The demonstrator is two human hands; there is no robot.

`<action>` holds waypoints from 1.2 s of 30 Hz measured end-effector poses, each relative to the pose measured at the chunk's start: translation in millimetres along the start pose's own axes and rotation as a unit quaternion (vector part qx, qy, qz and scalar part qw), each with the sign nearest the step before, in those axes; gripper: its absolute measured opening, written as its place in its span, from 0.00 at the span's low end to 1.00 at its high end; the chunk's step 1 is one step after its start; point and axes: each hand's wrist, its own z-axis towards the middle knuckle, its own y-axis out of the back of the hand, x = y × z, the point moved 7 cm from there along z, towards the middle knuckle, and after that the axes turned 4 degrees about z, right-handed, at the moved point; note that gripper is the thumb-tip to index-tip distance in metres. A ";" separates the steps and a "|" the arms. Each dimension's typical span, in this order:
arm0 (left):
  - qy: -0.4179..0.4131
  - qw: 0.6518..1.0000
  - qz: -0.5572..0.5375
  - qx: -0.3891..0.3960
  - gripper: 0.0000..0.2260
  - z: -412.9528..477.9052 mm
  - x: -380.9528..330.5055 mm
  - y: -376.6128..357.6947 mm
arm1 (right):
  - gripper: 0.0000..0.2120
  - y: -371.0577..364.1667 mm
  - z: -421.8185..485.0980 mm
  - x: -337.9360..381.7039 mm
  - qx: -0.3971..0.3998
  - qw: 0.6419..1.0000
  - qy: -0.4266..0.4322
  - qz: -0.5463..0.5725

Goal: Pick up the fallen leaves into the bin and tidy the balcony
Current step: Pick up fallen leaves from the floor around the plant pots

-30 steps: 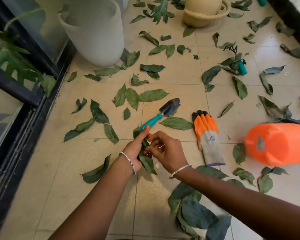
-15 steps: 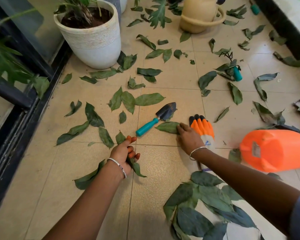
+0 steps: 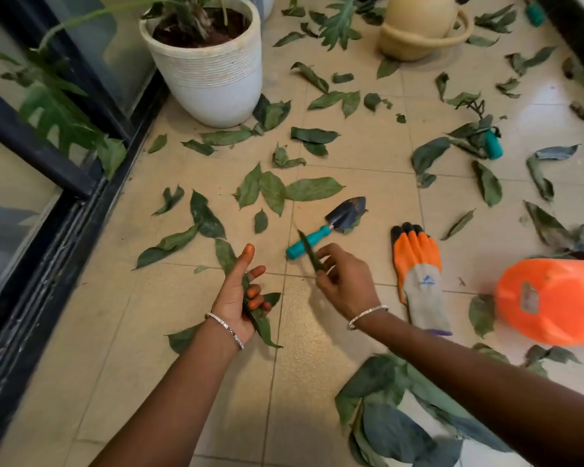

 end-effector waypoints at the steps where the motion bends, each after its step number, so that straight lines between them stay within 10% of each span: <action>1: -0.005 1.000 0.000 0.008 0.28 -1.5 0.3 2.3 | 0.14 -12.0 -4.3 18.5 0.014 0.999 0.015 0.029; 9: -0.037 0.994 -0.048 -0.093 0.14 -4.5 -3.5 55.6 | 0.11 -76.5 -21.1 78.5 0.160 0.975 0.118 0.097; 21: -0.093 0.962 -0.185 -0.176 0.20 -12.6 -20.1 142.3 | 0.15 -141.1 -0.3 45.1 0.207 0.926 0.239 -0.205; 26: -0.104 0.963 -0.186 -0.167 0.21 -19.0 -29.4 156.2 | 0.02 -143.1 4.9 43.6 0.202 0.951 0.195 -0.132; 36: -0.095 0.957 -0.215 -0.173 0.20 -24.1 -24.9 176.4 | 0.18 -176.9 -16.2 137.7 0.221 0.929 0.285 -0.081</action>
